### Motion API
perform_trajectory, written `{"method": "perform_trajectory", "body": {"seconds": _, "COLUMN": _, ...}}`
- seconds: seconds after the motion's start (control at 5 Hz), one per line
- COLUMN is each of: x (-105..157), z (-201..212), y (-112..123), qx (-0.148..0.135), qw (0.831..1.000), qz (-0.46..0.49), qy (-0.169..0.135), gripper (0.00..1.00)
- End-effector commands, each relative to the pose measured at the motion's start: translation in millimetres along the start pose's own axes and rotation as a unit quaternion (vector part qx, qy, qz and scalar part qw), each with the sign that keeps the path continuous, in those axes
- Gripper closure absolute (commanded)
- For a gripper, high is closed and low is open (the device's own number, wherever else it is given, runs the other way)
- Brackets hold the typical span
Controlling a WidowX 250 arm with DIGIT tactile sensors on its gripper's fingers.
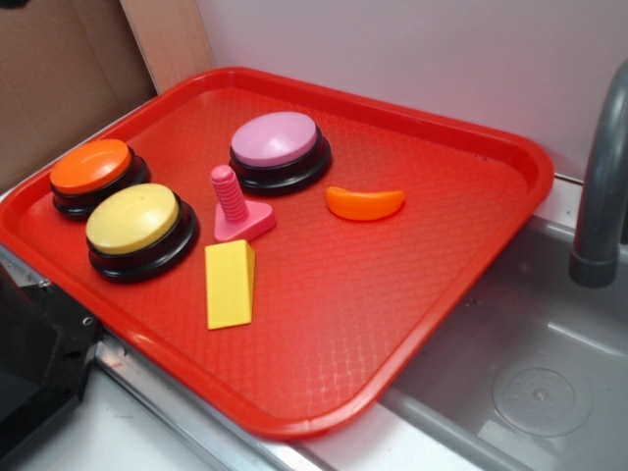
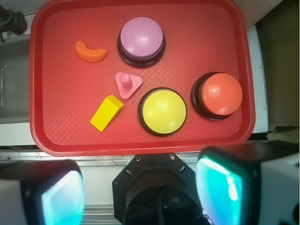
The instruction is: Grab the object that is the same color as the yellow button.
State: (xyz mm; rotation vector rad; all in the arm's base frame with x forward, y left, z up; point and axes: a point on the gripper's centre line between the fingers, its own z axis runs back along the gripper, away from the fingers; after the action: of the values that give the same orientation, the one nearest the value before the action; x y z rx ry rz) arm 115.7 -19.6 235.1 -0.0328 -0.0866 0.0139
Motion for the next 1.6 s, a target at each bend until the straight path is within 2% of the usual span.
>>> {"method": "perform_trajectory", "body": {"seconds": 0.0, "x": 0, "z": 0, "y": 0, "qx": 0.000, "qw": 1.000, "qz": 0.000, "qy": 0.000, "gripper": 0.00}}
{"method": "perform_trajectory", "body": {"seconds": 0.2, "x": 7, "z": -11, "y": -13, "qx": 0.031, "qw": 0.998, "qz": 0.053, "qy": -0.025, "gripper": 0.00}}
{"method": "perform_trajectory", "body": {"seconds": 0.4, "x": 11, "z": -29, "y": -23, "qx": 0.037, "qw": 0.987, "qz": 0.150, "qy": -0.044, "gripper": 0.00}}
{"method": "perform_trajectory", "body": {"seconds": 0.6, "x": 21, "z": -64, "y": -29, "qx": 0.023, "qw": 0.959, "qz": 0.273, "qy": -0.078, "gripper": 0.00}}
{"method": "perform_trajectory", "body": {"seconds": 0.8, "x": 31, "z": -99, "y": -37, "qx": 0.013, "qw": 0.927, "qz": 0.367, "qy": -0.078, "gripper": 0.00}}
{"method": "perform_trajectory", "body": {"seconds": 1.0, "x": 35, "z": -130, "y": -44, "qx": 0.026, "qw": 0.915, "qz": 0.395, "qy": -0.080, "gripper": 0.00}}
{"method": "perform_trajectory", "body": {"seconds": 1.2, "x": 39, "z": -153, "y": -44, "qx": 0.021, "qw": 0.910, "qz": 0.407, "qy": -0.078, "gripper": 0.00}}
{"method": "perform_trajectory", "body": {"seconds": 1.4, "x": 44, "z": -179, "y": -52, "qx": 0.026, "qw": 0.913, "qz": 0.397, "qy": -0.095, "gripper": 0.00}}
